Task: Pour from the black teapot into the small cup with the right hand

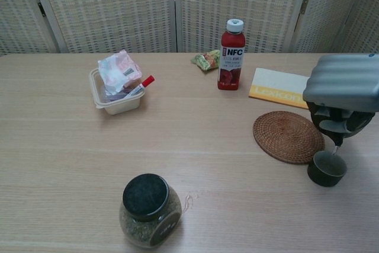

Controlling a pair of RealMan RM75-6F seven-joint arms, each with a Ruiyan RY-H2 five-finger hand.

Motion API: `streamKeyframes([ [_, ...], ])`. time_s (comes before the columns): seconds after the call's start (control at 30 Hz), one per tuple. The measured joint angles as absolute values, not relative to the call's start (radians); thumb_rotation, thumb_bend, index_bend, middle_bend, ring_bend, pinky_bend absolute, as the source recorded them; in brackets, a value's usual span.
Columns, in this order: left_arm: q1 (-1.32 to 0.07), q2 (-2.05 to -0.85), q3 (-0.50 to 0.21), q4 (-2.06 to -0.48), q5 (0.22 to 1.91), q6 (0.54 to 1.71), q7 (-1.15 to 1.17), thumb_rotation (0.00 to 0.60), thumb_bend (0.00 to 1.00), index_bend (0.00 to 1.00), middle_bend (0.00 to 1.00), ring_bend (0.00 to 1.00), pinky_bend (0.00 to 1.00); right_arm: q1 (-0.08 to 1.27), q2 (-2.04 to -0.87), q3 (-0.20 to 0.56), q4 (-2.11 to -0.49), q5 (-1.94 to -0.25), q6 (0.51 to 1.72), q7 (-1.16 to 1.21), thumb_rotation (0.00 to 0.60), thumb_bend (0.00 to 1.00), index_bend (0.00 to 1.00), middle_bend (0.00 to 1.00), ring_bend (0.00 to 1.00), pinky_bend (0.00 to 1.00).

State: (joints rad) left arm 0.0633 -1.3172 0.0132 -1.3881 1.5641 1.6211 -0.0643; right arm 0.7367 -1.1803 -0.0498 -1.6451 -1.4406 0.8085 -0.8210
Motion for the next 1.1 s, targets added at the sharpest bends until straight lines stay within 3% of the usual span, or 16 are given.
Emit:
streamKeyframes([
  [1.1, 0.065, -1.315, 0.013, -1.392, 1.568, 1.626, -0.063, 0.600, 0.01, 0.00, 0.00, 0.00, 0.00, 0.717, -1.182, -0.061, -1.660, -1.440, 0.844, -0.903, 0.489, 0.45, 0.89, 0.98, 0.92, 0.58],
])
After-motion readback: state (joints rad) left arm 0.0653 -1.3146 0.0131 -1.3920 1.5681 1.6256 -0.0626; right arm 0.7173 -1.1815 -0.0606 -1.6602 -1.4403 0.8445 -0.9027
